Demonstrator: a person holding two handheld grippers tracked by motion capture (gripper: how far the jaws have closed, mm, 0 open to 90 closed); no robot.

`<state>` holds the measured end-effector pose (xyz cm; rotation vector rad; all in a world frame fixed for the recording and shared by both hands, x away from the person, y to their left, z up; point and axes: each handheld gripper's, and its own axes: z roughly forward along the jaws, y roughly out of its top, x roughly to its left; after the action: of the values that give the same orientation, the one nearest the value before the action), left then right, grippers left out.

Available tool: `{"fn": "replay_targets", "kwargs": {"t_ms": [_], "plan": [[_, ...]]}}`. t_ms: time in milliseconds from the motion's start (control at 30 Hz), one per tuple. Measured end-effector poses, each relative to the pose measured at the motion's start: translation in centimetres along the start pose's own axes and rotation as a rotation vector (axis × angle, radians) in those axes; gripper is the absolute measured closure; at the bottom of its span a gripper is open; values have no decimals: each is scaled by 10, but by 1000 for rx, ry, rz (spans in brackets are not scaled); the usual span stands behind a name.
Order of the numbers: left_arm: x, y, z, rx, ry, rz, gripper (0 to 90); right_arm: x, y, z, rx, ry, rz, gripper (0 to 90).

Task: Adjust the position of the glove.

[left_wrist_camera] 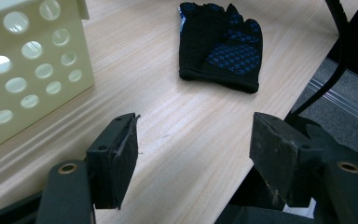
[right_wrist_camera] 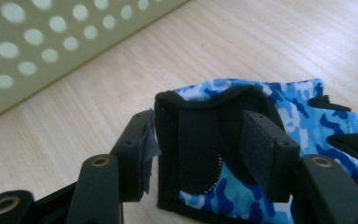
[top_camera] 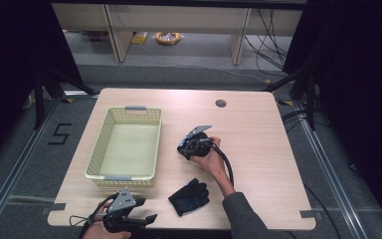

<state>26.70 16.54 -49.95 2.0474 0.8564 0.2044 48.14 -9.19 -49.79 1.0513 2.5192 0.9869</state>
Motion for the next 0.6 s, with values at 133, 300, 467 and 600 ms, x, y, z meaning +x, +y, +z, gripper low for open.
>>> {"fn": "replay_targets", "kwargs": {"t_ms": [133, 300, 467, 600], "plan": [[-1, 0, 2, 5, -5, -1, 323, -1, -2, 9, 7, -16, 5, 497], [1, 0, 2, 22, 10, 0, 323, -3, -5, 8, 1, -37, -4, 634], [0, 0, 1, 25, 3, -3, 323, -5, -5, 5, 10, -28, -5, 710], [1, -1, 3, 12, -1, 5, 325, -4, -6, 4, 3, -34, 15, 739]]}}
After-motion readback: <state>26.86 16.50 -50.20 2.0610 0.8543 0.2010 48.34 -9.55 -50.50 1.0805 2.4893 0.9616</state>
